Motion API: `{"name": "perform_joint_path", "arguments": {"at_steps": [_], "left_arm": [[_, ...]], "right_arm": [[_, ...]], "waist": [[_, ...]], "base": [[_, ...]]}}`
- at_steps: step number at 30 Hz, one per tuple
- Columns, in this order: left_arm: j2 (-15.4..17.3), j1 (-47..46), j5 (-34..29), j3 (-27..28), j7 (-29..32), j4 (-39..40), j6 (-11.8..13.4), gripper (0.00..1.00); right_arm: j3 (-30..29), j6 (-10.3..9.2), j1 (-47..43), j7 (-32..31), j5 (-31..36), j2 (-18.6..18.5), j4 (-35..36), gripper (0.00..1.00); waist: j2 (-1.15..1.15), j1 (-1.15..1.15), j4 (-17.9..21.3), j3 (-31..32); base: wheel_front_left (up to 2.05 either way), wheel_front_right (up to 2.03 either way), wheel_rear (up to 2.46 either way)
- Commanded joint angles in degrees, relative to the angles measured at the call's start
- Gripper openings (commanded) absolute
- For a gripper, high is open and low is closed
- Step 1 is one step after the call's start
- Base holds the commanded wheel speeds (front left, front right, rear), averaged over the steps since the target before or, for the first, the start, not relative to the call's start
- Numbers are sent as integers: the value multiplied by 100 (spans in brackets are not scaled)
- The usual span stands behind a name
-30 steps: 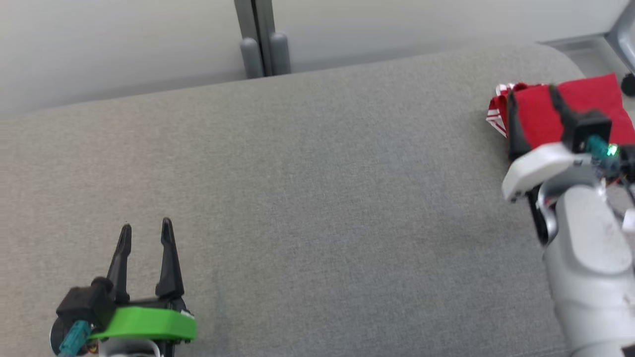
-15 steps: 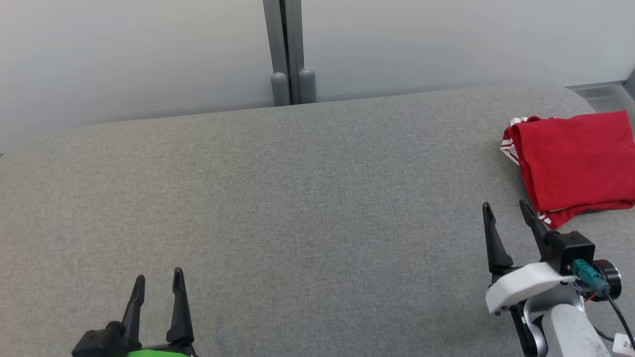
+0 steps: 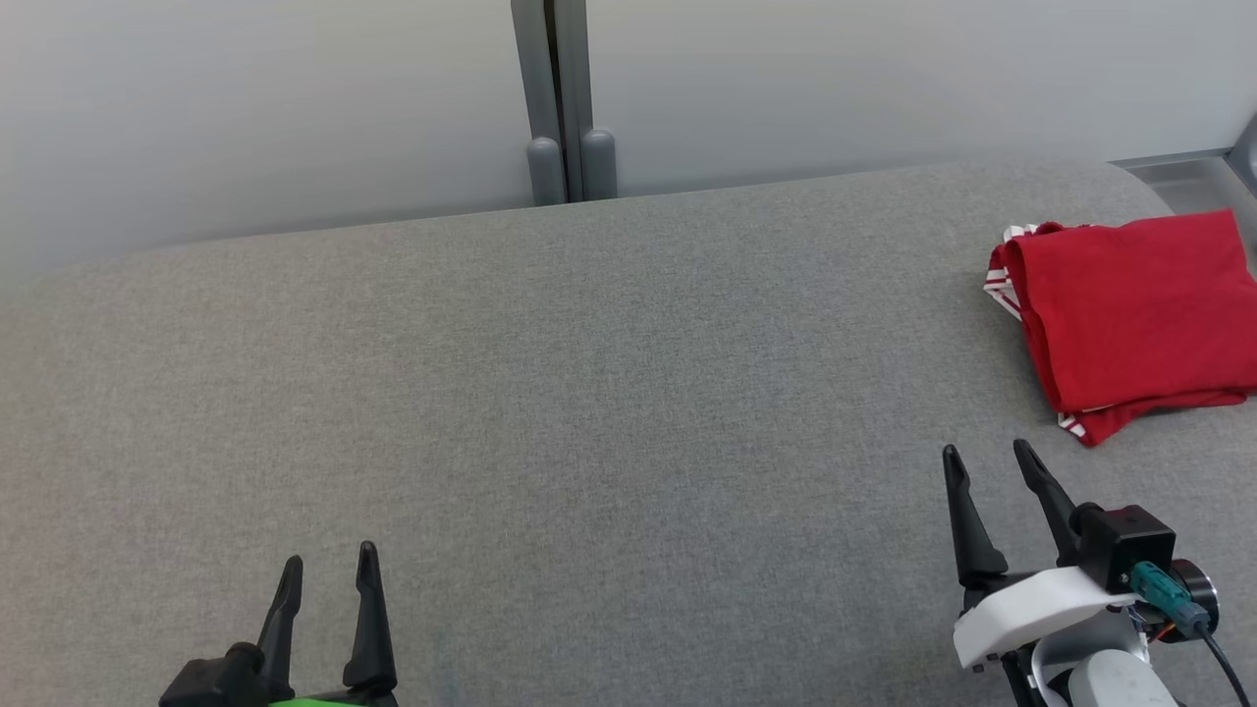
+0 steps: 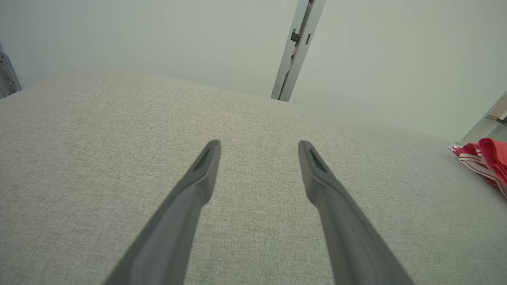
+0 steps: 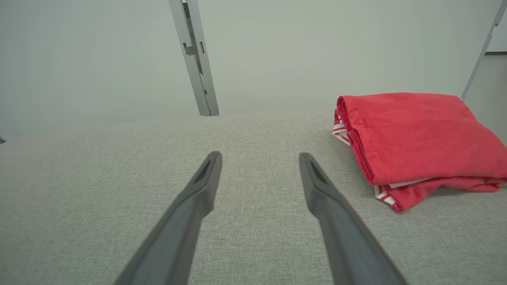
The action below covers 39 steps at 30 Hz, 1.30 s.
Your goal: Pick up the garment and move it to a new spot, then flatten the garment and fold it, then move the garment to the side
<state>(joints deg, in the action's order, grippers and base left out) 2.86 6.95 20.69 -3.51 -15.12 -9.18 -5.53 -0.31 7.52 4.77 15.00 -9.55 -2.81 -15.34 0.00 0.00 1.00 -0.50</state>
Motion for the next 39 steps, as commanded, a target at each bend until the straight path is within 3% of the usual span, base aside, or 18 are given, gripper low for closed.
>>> {"name": "perform_joint_path", "arguments": {"at_steps": [1, 10, 11, 15, 39], "left_arm": [[9, -82, -10, 5, 0, -8, 4, 100], [9, -118, -77, -6, 0, -60, -4, 100], [-2, -33, -21, -17, 1, -78, -1, 0], [-16, 11, 58, -27, 18, -253, -2, 0], [33, -406, 2224, 236, 618, -320, -61, 0]], "right_arm": [[13, -8, -72, 23, -30, -21, 4, 100], [44, -8, -69, 23, -64, -21, -64, 100], [49, 1, -17, -2, -18, 8, -71, 0], [44, 1, -95, -38, -80, 40, -230, 0], [-155, 0, -12, -665, -2529, 23, -102, 0]], "waist": [[0, 0, -1, -2], [0, 0, -32, -2], [0, 0, -31, -2], [0, 0, -32, -1], [0, 0, -45, 5]], "base": [[0, 0, 0], [0, 0, 0], [0, 0, 0], [0, 0, 0], [0, 0, 0]]}}
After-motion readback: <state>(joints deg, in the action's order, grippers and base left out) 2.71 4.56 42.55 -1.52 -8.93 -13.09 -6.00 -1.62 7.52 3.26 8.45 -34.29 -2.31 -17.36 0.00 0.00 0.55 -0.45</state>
